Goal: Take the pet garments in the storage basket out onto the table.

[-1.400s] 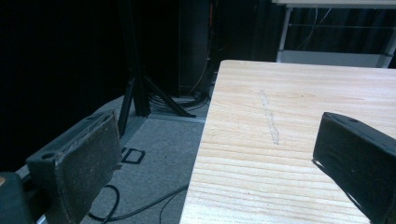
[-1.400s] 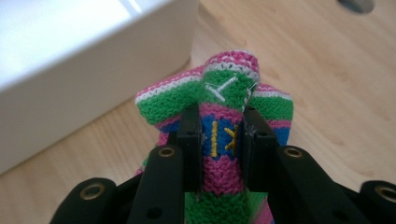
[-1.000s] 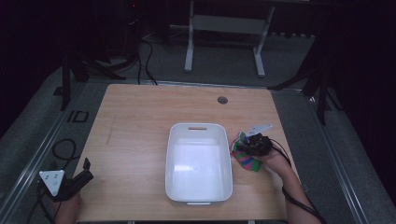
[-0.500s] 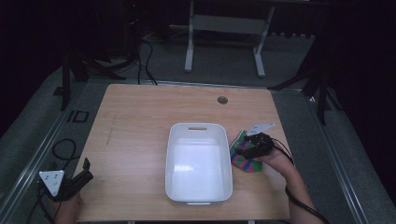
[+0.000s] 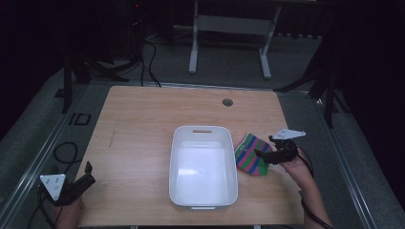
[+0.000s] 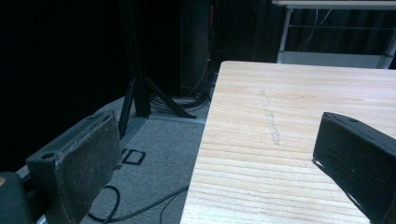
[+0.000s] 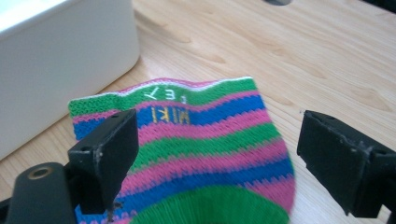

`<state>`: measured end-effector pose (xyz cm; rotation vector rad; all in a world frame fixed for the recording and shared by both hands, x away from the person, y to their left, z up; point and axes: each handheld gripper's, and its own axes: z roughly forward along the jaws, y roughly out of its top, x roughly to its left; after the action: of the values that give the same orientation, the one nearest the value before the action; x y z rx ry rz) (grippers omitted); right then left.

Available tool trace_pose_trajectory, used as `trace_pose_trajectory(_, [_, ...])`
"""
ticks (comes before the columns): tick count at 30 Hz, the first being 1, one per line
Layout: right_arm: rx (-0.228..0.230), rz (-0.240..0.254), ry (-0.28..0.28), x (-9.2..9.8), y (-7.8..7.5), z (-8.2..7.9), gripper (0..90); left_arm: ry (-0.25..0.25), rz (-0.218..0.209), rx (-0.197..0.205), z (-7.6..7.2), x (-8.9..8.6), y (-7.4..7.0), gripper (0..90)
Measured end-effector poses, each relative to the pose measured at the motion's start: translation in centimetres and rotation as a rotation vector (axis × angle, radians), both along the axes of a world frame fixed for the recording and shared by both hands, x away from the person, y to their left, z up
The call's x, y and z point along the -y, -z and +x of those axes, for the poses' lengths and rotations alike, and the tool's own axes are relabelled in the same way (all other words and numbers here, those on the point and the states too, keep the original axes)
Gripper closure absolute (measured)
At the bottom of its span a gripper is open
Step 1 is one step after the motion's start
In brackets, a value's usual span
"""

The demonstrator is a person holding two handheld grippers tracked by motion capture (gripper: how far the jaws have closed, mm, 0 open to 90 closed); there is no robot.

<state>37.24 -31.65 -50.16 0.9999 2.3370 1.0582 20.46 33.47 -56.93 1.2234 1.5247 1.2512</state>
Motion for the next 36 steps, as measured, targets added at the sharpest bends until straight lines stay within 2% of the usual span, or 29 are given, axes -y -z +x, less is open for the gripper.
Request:
trace_pose_trajectory(6, [0.080,0.042,0.097,2.1,0.3,-1.6,12.5,0.000,-0.001,0.001,0.0,0.0,0.0,1.4])
trace_pose_trajectory(10, [0.128,0.078,0.185,3.4,0.9,-2.9,12.7,-0.001,-0.002,0.002,0.0,0.0,0.0,1.4])
trace_pose_trajectory(14, [0.131,0.111,0.247,4.7,1.9,-3.9,12.7,0.000,-0.003,0.000,0.0,0.0,0.0,1.4])
trace_pose_trajectory(21, [0.144,0.104,0.301,6.2,3.2,-6.0,13.1,-0.002,-0.002,0.002,0.0,0.0,0.0,1.4])
trace_pose_trajectory(25, [0.158,0.119,0.351,6.6,4.0,-7.0,13.2,-0.004,0.000,0.004,0.0,0.0,0.0,1.4])
trace_pose_trajectory(29, [0.195,0.125,0.393,6.9,4.7,-8.1,13.3,-0.002,-0.001,0.003,0.0,0.0,0.0,1.4])
trace_pose_trajectory(33, [0.230,0.173,0.448,7.5,5.0,-9.4,13.5,-0.002,-0.001,0.003,0.0,0.0,0.0,1.4])
trace_pose_trajectory(36, [0.255,0.184,0.475,7.8,5.2,-10.2,13.5,-0.001,0.001,0.003,0.0,0.0,0.0,1.4])
